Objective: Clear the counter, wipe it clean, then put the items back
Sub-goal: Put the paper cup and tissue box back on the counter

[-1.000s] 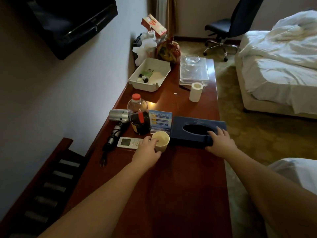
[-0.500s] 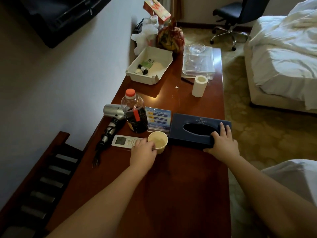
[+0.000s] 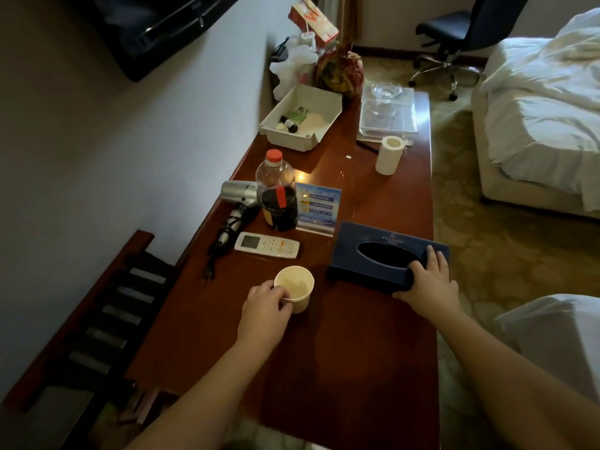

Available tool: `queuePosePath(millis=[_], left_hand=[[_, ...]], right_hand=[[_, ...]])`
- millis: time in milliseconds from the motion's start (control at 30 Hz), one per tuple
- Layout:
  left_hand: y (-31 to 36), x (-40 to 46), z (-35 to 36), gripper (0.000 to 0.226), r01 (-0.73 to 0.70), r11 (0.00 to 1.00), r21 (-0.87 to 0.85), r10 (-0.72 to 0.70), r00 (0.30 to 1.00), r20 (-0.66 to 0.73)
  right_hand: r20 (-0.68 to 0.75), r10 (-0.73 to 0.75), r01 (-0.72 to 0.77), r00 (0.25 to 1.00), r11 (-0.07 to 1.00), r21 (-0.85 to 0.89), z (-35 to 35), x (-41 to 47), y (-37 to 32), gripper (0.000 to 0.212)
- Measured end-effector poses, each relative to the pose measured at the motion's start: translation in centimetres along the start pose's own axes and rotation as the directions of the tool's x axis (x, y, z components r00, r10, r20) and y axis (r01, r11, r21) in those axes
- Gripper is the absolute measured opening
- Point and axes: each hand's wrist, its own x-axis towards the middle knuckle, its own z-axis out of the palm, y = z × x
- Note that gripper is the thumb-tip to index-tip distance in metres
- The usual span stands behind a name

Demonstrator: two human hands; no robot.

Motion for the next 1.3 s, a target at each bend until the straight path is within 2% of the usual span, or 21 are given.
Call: queuePosePath(millis=[267,467,667,833,1000,1300], left_hand=[[-5.9,-10.1,-2.4,0.021,0.138,0.987,-0.086,-0.143,0.988,-0.054],[-10.7,-20.0,-5.5,0.024,0.255,0.952,-0.169,-0.281,0.948,-0.152],[-15.4,-30.5,-9.3,0.02,0.32,0.908,-0.272,-0.39,0.882,-0.264],[-18.8,-40.4,-13.2,0.016,0.333,0.879,-0.342,-0.457,0.794,-0.4],[-21.5,-51.1,-16.5,0.005,0.348,0.853,-0.39,-0.516,0.674,-0.528],[-22.5,-67.4,-21.5,0.01,0.438,0.746,-0.502,-0.657,0.354,-0.666]], right_hand=[[0.017,-0.038,0.038,0.999,0.999,0.004,2.7,-10.0,-2.1,0.06],[0.079,-0.186,0.186,0.979,0.982,0.006,3.6,-18.2,-5.5,0.06],[0.088,-0.377,0.379,0.922,0.925,-0.008,2.7,-25.7,-12.9,0.061],[0.081,-0.571,0.575,0.817,0.817,-0.041,1.7,-32.5,-19.9,0.063],[0.048,-0.744,0.745,0.667,0.665,-0.042,1.2,-40.5,-26.4,0.063],[0.016,-0.948,0.948,0.318,0.317,-0.033,-1.4,-53.3,-36.3,0.058]])
